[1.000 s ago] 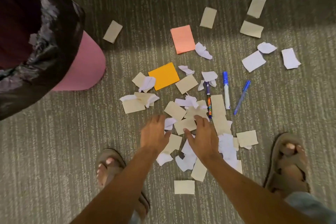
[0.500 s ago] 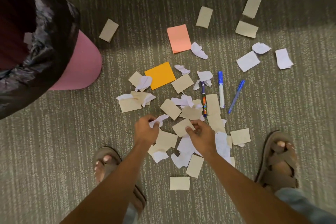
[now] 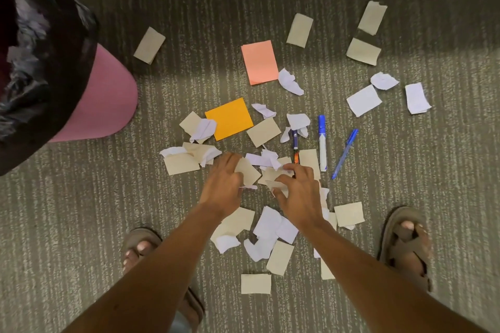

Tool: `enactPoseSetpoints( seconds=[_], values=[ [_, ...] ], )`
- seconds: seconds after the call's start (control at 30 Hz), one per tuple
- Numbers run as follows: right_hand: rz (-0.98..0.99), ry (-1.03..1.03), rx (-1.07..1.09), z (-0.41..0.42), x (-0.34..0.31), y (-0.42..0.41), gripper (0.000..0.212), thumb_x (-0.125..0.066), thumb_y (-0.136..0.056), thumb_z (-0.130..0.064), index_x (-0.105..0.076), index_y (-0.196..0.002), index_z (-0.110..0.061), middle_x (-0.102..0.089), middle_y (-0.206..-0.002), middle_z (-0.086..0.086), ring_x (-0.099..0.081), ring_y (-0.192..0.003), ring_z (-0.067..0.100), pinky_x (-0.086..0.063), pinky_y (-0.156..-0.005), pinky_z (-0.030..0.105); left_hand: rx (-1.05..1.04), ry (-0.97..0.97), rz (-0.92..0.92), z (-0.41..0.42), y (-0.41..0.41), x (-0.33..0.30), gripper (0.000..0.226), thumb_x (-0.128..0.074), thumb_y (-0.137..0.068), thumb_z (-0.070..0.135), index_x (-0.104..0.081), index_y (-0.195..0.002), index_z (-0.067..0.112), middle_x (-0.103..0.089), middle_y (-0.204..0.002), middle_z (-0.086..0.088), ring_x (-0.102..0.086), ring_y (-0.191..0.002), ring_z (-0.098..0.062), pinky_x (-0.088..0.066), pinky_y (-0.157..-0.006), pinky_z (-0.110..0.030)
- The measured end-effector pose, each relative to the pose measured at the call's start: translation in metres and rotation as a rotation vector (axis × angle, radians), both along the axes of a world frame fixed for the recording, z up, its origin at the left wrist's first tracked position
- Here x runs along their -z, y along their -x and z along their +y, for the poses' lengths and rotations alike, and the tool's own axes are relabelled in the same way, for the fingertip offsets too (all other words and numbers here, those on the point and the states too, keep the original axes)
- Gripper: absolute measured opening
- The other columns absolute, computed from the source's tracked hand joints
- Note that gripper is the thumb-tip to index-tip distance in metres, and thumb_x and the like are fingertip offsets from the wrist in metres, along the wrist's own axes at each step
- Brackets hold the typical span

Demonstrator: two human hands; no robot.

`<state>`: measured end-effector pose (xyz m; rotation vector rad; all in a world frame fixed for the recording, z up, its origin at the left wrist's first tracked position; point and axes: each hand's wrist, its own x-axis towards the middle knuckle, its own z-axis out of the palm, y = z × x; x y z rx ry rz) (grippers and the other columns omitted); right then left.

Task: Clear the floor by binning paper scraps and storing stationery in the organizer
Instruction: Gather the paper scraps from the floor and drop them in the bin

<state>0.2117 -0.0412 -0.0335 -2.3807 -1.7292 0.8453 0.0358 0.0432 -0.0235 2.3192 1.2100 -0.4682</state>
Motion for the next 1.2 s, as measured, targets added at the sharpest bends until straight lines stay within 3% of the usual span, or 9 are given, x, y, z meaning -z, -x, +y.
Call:
enactPoseSetpoints(
  seconds=[0.17,0.37,0.43,0.53,0.63,0.77,0.9,1.03,1.2],
  values=[
    [-0.026,0.011,-0.004,0.001,0.01,0.006,0.025,-0.076,-0.078,-0.015,-0.071,-0.102,-0.015,-0.068,-0.106,0.004,-0.06,-0.096,0.03,-0.045,-0.074,0.039,0.07,0.007,0.168,-0.002,-0.016,0.008,0.024,-0.058,-0.081,0.006,-0.069,-0.102,0.007,-0.025,-0.153,-0.013,-0.023,-0.139,-0.032,-0.021,-0.113,-0.046],
    [0.142,0.024,0.04,-0.004,0.004,0.001,0.019,-0.07,-0.082,-0.012,-0.064,-0.099,-0.017,-0.069,-0.087,0.005,-0.063,-0.08,0.029,-0.046,-0.064,0.032,0.073,-0.015,0.166,0.0,-0.017,0.011,0.025,-0.061,-0.076,0.006,-0.07,-0.099,0.007,-0.052,-0.126,-0.01,-0.04,-0.122,-0.031,-0.033,-0.101,-0.041],
    [0.244,0.06,0.064,-0.009,-0.002,-0.002,0.02,-0.068,-0.084,-0.011,-0.057,-0.098,-0.019,-0.068,-0.086,0.004,-0.064,-0.077,0.026,-0.045,-0.061,0.029,0.096,-0.034,0.14,0.002,-0.012,0.012,0.019,-0.072,-0.063,0.005,-0.073,-0.082,0.005,-0.058,-0.12,-0.013,-0.047,-0.117,-0.033,-0.04,-0.096,-0.042],
    [0.381,0.126,0.063,-0.01,-0.008,-0.01,0.026,-0.07,-0.083,-0.012,-0.057,-0.105,-0.018,-0.071,-0.093,0.005,-0.066,-0.084,0.023,-0.05,-0.067,0.028,0.119,-0.046,0.088,0.005,-0.009,0.014,0.02,-0.082,-0.042,0.003,-0.07,-0.057,0.005,-0.061,-0.121,-0.019,-0.054,-0.115,-0.039,-0.048,-0.091,-0.047],
    [0.386,0.126,0.038,-0.002,-0.008,-0.02,0.026,-0.07,-0.083,-0.015,-0.063,-0.109,-0.016,-0.072,-0.098,0.006,-0.065,-0.087,0.022,-0.05,-0.073,0.027,0.134,-0.013,0.09,0.008,-0.011,0.012,0.019,-0.082,-0.044,0.006,-0.072,-0.059,0.007,-0.06,-0.124,-0.018,-0.053,-0.116,-0.038,-0.049,-0.091,-0.048],
    [0.386,0.015,0.002,0.016,-0.007,-0.027,0.021,-0.07,-0.082,-0.007,-0.069,-0.103,-0.01,-0.067,-0.098,0.004,-0.058,-0.077,0.015,-0.051,-0.07,0.028,0.125,-0.027,0.058,0.014,-0.011,0.012,0.025,-0.085,-0.033,0.007,-0.073,-0.056,0.011,-0.068,-0.1,-0.009,-0.06,-0.095,-0.031,-0.05,-0.074,-0.04],
    [0.348,0.037,-0.064,0.027,-0.006,-0.03,0.017,-0.071,-0.082,-0.007,-0.07,-0.098,-0.012,-0.055,-0.119,0.0,-0.056,-0.073,0.011,-0.047,-0.071,0.023,0.054,-0.003,0.03,0.014,-0.01,0.019,0.016,-0.075,-0.059,0.003,-0.074,-0.075,0.007,-0.064,-0.096,-0.006,-0.056,-0.098,-0.029,-0.043,-0.08,-0.038],
    [0.257,0.119,-0.095,0.027,-0.003,-0.029,0.018,-0.071,-0.081,-0.007,-0.071,-0.098,-0.012,-0.045,-0.141,0.004,-0.065,-0.091,0.023,-0.051,-0.082,0.029,-0.117,0.12,-0.045,0.016,-0.002,0.017,0.013,-0.071,-0.063,-0.004,-0.067,-0.069,0.007,-0.063,-0.079,-0.008,-0.06,-0.073,-0.028,-0.044,-0.06,-0.032],
    [0.132,0.17,-0.138,0.029,0.0,-0.025,0.02,-0.071,-0.083,-0.008,-0.071,-0.103,-0.007,-0.048,-0.143,0.008,-0.06,-0.108,0.026,-0.051,-0.09,0.034,-0.377,0.236,-0.18,0.023,0.019,0.007,0.025,-0.066,-0.077,0.001,-0.048,-0.075,0.018,-0.059,-0.068,-0.003,-0.055,-0.064,-0.026,-0.036,-0.054,-0.03]
  ],
)
